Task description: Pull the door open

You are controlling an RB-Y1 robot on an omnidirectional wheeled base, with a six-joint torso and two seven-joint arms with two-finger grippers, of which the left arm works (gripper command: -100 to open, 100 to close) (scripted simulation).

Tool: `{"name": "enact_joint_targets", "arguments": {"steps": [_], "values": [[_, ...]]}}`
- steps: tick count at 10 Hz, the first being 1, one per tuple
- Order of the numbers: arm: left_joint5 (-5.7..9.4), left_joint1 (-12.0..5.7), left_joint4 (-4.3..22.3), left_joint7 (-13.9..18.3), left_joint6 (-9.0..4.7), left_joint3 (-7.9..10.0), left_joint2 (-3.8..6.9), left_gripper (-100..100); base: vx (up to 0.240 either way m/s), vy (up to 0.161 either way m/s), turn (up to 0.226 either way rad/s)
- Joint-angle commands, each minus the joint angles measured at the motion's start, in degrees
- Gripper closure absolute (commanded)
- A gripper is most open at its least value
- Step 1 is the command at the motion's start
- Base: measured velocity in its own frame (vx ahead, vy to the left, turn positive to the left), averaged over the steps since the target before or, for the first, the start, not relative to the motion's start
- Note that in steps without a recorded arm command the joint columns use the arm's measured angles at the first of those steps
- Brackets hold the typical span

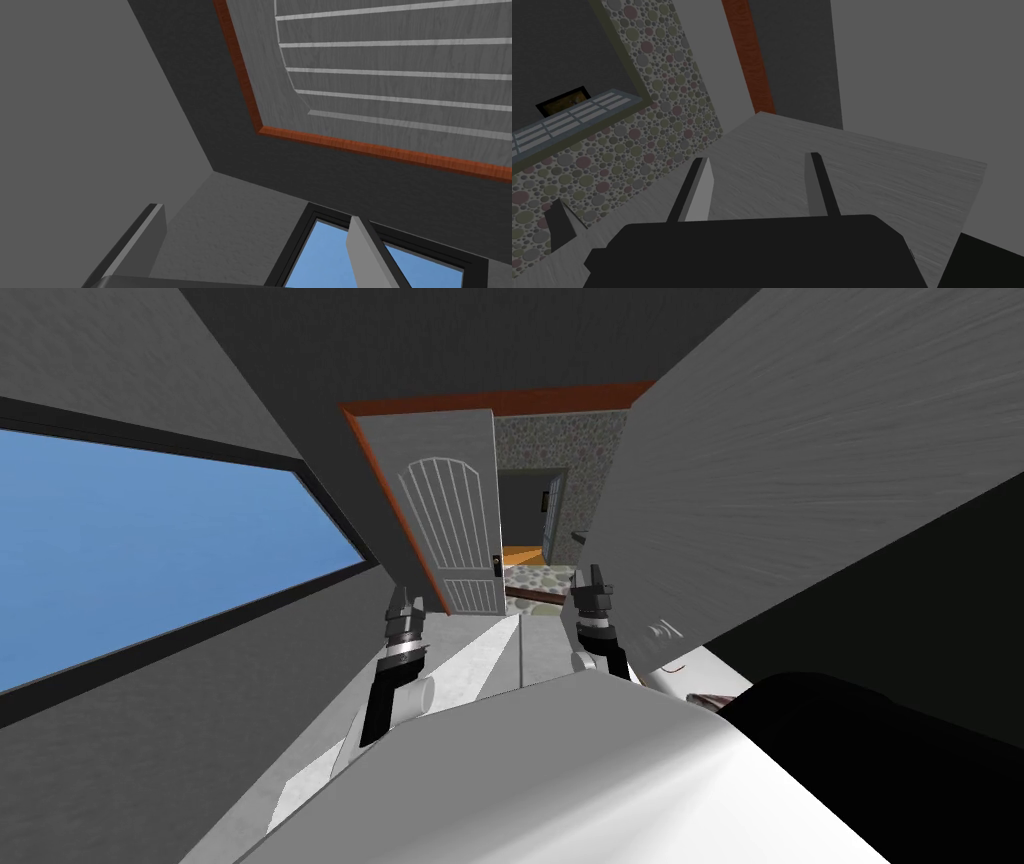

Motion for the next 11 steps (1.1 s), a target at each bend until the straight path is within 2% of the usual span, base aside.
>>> {"name": "enact_joint_targets", "arguments": {"steps": [1, 11], "values": [[0.23, -0.87, 1.8, 0.4, 0.06, 0.10, 0.63, -100, 0.087, -0.022, -0.049], [1.27, -6.73, 13.9, 2.2, 0.85, -0.41, 3.36, -100, 0.101, -0.026, -0.049]]}}
